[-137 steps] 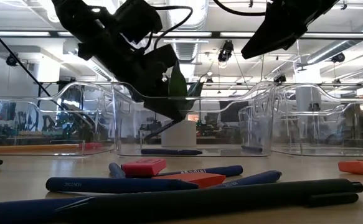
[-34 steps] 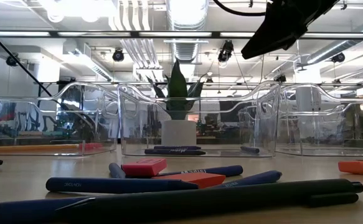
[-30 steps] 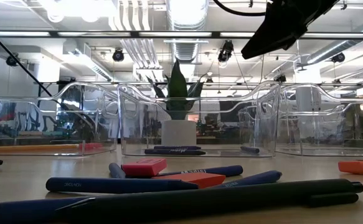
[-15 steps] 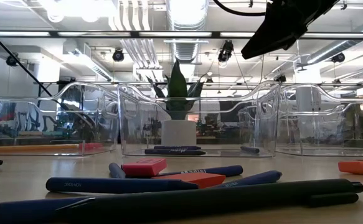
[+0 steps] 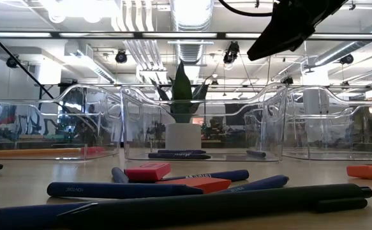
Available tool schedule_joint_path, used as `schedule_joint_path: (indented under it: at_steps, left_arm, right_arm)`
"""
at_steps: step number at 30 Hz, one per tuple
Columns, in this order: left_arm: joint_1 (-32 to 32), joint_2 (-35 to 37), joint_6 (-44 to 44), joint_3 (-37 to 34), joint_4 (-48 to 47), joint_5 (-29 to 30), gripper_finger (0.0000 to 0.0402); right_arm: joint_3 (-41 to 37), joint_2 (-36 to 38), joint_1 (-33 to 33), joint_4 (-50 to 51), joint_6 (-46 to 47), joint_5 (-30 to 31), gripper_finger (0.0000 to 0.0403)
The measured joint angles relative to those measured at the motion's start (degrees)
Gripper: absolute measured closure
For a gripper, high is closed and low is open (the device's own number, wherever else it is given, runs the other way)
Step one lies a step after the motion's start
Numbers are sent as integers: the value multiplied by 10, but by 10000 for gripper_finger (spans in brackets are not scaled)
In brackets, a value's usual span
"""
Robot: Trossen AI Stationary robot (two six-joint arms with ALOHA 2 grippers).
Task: Sort crayons/erasers/pens/pencils in bins
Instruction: Put the blue crayon into the middle transparent bin
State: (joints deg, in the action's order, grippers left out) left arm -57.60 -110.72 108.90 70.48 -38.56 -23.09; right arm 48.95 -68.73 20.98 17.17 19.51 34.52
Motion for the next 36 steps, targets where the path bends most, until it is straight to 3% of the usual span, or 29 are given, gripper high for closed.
schedule_joint_path:
  at_steps: [6, 20, 30, 36]
  left_arm:
    - [0, -1, -27, 1, -19, 1, 268]
    - [3, -1, -72, -4, -34, 13, 381]
    - [35, -1, -182, -4, -98, 38, 391]
    - [59, 0, -287, -4, -120, 95, 392]
  right_arm:
    - [0, 0, 0, 0, 0, 0, 266]
    - [0, 0, 0, 0, 0, 0, 266]
    - [0, 0, 0, 0, 0, 0, 266]
    - [0, 0, 0, 0, 0, 0, 266]
